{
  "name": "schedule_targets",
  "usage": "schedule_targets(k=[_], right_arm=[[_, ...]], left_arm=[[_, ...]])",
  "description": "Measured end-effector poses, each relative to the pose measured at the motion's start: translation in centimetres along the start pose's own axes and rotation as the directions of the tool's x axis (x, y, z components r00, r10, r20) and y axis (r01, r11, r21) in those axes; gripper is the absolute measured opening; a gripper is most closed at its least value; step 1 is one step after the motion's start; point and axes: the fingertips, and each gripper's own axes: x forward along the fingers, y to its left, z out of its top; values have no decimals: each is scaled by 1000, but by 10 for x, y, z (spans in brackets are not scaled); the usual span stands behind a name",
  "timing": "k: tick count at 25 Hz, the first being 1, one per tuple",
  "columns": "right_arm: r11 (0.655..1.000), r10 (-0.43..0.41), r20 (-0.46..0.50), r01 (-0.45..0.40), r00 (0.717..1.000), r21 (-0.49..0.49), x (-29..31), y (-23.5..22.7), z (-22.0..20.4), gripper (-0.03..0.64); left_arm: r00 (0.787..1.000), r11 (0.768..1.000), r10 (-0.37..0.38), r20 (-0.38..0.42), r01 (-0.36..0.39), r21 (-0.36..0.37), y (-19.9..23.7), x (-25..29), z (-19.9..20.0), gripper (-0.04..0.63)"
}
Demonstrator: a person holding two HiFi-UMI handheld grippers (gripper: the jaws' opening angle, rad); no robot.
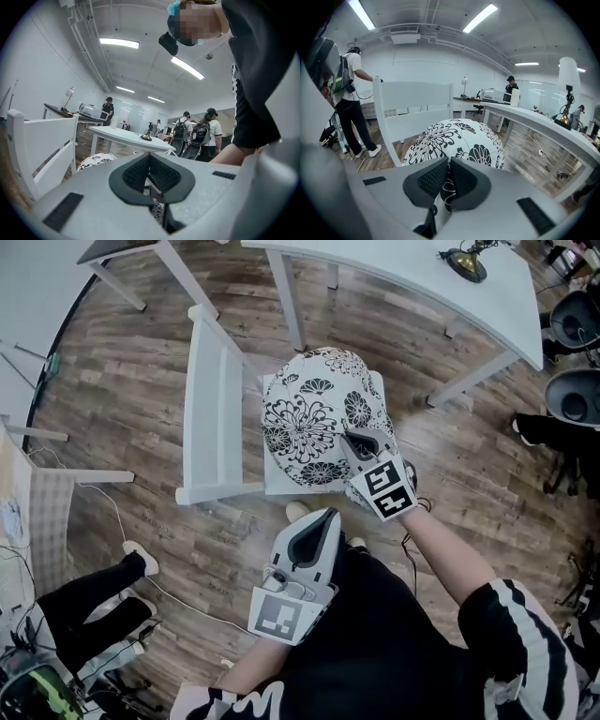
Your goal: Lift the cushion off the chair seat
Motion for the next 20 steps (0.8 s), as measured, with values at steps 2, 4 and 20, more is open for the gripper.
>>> schedule_targets(k=[2,4,20], right_arm=[[1000,-3,14,3,1000,-3,-7,-4,9,31],[1000,-10,26,10,1000,-2,-14,-6,16,31],[998,-53,115,52,992,20,-64,-8,63,31]], left_arm=[[1000,1000,2,10,-2,7,-2,2,7,6],[1000,1000,-2,17,2,11,-6,3,12,5],[1000,994,-17,6,16,110,-24,-11,36,5]])
